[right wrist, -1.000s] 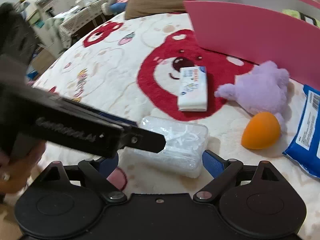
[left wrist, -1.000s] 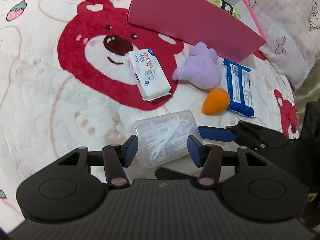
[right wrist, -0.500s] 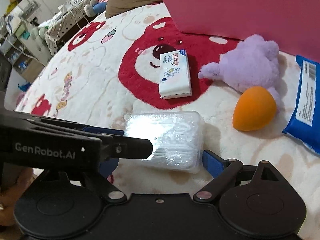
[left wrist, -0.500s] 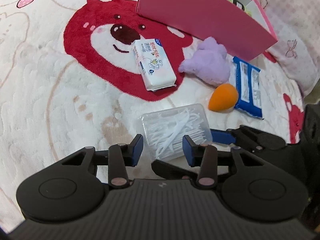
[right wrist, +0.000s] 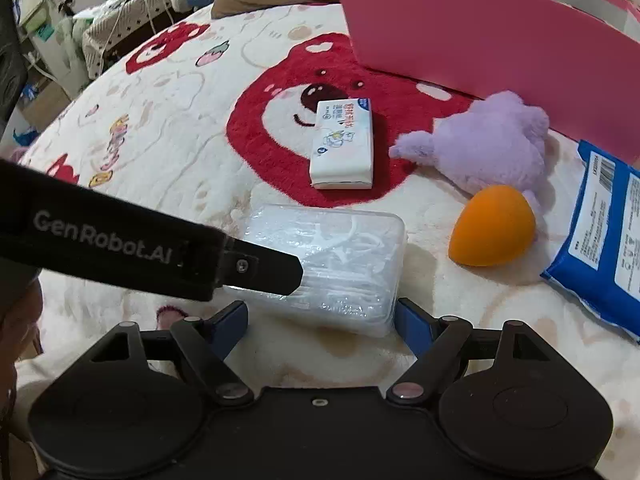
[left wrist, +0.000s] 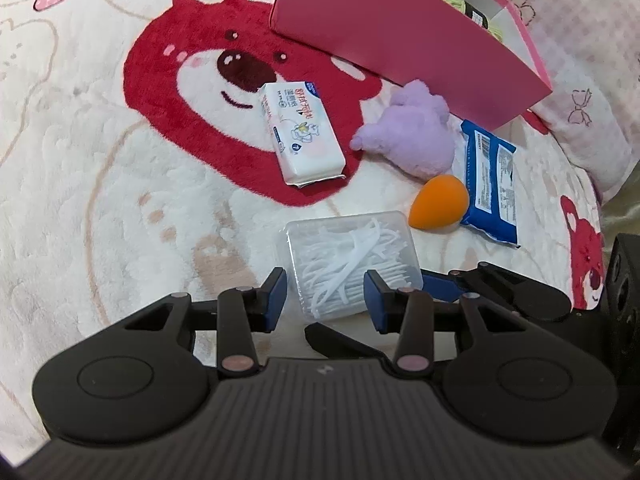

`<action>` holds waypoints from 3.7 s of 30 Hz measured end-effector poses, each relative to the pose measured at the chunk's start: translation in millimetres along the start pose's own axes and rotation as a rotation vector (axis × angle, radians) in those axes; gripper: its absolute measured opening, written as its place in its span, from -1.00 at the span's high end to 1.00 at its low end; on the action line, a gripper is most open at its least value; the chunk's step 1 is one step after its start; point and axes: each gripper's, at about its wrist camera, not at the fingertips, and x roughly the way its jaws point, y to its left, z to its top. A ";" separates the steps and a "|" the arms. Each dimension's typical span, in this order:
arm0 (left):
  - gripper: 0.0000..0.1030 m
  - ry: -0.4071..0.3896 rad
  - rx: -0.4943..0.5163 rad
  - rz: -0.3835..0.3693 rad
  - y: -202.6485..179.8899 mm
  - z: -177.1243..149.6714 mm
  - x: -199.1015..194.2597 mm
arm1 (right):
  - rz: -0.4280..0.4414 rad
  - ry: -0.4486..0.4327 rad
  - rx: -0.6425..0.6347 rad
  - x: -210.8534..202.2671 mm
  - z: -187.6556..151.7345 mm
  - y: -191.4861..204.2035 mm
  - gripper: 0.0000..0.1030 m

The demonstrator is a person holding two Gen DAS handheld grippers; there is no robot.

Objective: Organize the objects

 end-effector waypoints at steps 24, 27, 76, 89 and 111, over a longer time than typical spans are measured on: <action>0.20 -0.080 0.155 0.019 -42.2 -6.7 -45.0 | -0.047 -0.069 -0.003 -33.4 -6.6 9.7 -0.66; 0.18 -0.089 0.155 0.016 -42.1 -3.9 -54.1 | -0.056 -0.092 -0.021 -45.6 -2.4 15.3 -0.66; 0.15 -0.116 0.373 -0.095 -121.4 106.1 -119.1 | -0.166 -0.307 0.053 -152.9 72.7 -8.9 -0.44; 0.11 -0.133 0.390 -0.082 -137.2 158.2 -94.8 | -0.194 -0.304 0.070 -152.5 109.4 -35.1 -0.32; 0.06 0.053 0.283 -0.084 -140.6 255.4 42.9 | -0.224 -0.082 0.270 -66.2 191.9 -136.0 -0.31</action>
